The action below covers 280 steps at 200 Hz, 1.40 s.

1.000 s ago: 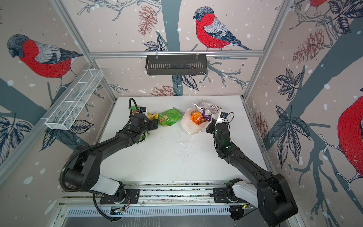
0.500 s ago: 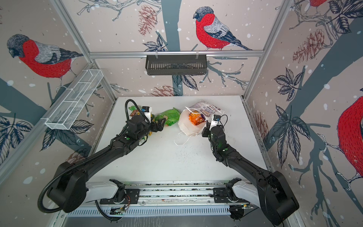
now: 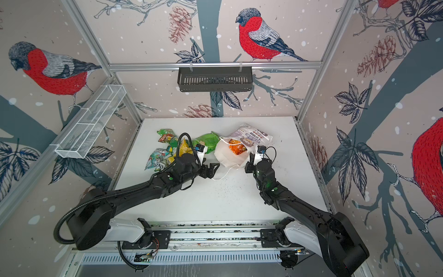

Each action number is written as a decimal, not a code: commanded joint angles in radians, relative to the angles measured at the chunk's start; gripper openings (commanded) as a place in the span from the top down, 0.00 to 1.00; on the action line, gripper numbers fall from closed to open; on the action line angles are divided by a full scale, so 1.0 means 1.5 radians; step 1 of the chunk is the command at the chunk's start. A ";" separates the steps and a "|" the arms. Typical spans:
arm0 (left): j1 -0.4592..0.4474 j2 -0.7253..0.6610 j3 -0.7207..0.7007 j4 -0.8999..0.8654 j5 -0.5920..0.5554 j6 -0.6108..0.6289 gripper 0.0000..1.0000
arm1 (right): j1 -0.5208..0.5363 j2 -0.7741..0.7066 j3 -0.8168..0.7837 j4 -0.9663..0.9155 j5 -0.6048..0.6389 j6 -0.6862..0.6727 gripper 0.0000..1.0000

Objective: Take the snacks out of the paper bag
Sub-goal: Pick up the snack from the paper bag.

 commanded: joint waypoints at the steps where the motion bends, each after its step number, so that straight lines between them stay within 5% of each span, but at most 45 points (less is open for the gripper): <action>1: -0.035 0.011 -0.012 0.078 -0.042 0.017 0.08 | 0.001 0.004 0.004 0.020 -0.002 0.005 1.00; 91: -0.042 0.188 0.078 0.159 -0.009 0.024 0.06 | 0.003 -0.006 -0.019 0.038 -0.032 0.024 1.00; 163: -0.042 0.314 0.186 0.185 -0.055 0.047 0.04 | 0.002 -0.016 -0.038 0.060 -0.051 0.034 1.00; 212: -0.042 0.341 0.184 0.304 -0.095 0.090 0.03 | 0.003 -0.018 -0.020 0.033 -0.054 0.060 1.00; 280: -0.042 0.411 0.238 0.276 -0.091 0.118 0.03 | 0.002 -0.023 -0.025 0.047 -0.061 0.042 1.00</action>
